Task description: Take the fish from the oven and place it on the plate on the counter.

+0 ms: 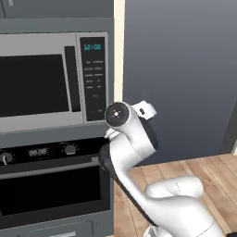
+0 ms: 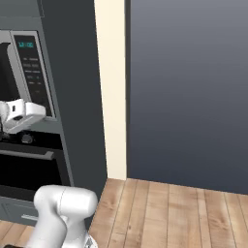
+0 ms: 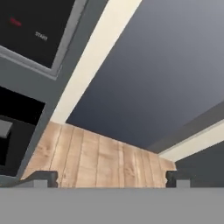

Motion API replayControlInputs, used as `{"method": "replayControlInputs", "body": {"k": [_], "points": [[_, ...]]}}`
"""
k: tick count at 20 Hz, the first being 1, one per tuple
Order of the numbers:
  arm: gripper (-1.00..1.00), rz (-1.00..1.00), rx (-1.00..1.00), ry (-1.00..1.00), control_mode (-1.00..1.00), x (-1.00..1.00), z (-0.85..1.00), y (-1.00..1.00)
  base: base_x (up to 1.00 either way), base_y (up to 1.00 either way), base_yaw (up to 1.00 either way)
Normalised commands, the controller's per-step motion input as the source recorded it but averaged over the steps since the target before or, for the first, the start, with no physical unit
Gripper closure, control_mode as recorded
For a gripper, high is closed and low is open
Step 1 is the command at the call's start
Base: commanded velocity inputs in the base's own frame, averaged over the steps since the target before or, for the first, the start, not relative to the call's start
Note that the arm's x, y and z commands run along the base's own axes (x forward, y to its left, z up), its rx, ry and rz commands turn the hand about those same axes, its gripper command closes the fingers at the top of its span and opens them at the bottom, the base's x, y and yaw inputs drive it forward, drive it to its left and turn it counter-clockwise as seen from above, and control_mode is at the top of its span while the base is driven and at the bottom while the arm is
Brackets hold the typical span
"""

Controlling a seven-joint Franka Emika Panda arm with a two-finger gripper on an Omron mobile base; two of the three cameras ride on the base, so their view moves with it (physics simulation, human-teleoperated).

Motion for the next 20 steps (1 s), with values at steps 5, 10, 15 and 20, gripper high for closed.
{"method": "replayControlInputs", "body": {"k": [5,10,15,20], "points": [[-1.00,0.13,-0.61,-0.23,-1.00,-0.07,-0.09,1.00,0.00,0.00,0.00],[-1.00,0.26,-0.57,-0.15,-1.00,0.01,-0.07,1.00,0.00,0.00,0.00],[-1.00,0.13,-0.47,0.04,-1.00,0.00,-0.23,0.95,0.00,0.00,0.00],[-1.00,0.07,-0.11,0.49,-1.00,0.00,-0.57,0.31,0.00,0.00,0.00]]}}
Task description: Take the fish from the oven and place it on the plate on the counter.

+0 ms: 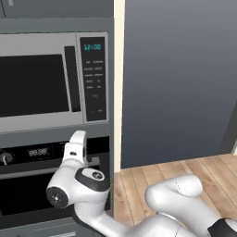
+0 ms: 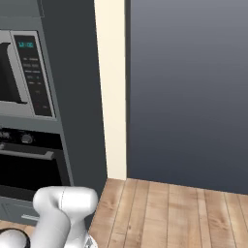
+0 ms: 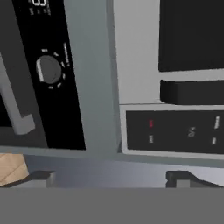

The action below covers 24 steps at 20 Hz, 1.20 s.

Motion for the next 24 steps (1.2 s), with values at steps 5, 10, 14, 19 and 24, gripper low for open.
{"method": "replayControlInputs", "body": {"k": [5,10,14,19,24], "points": [[-1.00,0.13,-0.02,0.32,-1.00,0.07,-1.00,0.41,0.00,0.00,0.00],[-1.00,0.08,-0.01,0.00,-1.00,0.41,-1.00,0.78,0.00,0.00,0.00],[-1.00,0.10,0.00,0.02,-1.00,0.56,-0.99,0.92,0.00,0.00,0.00],[-1.00,0.07,-0.07,0.00,-1.00,-0.01,-0.44,0.80,0.00,0.00,0.00],[-1.00,0.06,-0.05,0.00,-1.00,0.01,-0.14,0.48,0.00,0.00,0.00]]}}
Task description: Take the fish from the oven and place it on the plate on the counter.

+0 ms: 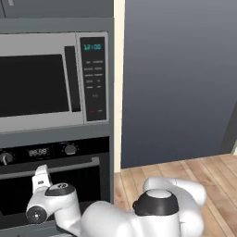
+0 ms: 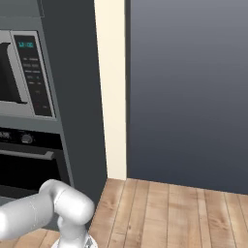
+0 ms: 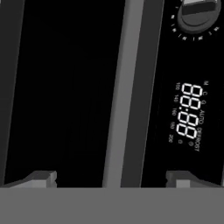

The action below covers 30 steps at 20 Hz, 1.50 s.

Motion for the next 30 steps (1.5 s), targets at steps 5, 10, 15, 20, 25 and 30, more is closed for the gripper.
{"method": "replayControlInputs", "body": {"k": [5,10,15,20,25,30], "points": [[-1.00,0.06,-0.01,-0.04,-1.00,0.15,0.06,0.29,0.00,0.00,0.00],[-1.00,0.09,0.00,-0.03,-1.00,0.25,0.08,0.01,0.00,0.00,0.00],[-1.00,0.07,0.00,0.00,-1.00,0.15,0.01,0.00,0.00,0.00,0.00],[-1.00,0.07,0.00,0.00,-1.00,0.29,0.00,0.00,0.00,0.00,0.00],[-1.00,0.04,0.00,0.00,-1.00,0.10,-0.04,0.00,0.00,0.00,0.00],[-1.00,0.01,0.00,0.02,-1.00,0.17,-0.44,0.00,0.00,0.00,0.00]]}}
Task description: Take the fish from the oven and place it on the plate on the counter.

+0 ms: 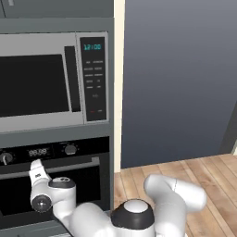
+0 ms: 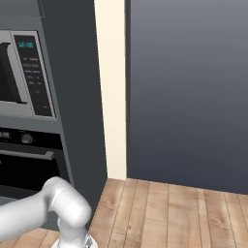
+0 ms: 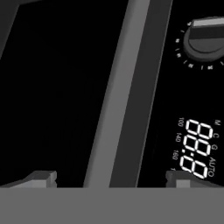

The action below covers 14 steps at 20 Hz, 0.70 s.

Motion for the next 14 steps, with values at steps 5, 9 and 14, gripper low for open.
{"method": "replayControlInputs", "body": {"k": [5,9,14], "points": [[-1.00,0.00,0.00,0.00,-1.00,0.27,-0.18,0.00,0.00,0.00,0.00],[-1.00,0.00,0.00,0.00,-1.00,0.33,-0.02,0.00,0.00,0.00,0.00],[-1.00,0.00,0.00,0.00,-1.00,0.30,-0.11,0.00,0.00,0.00,0.00]]}}
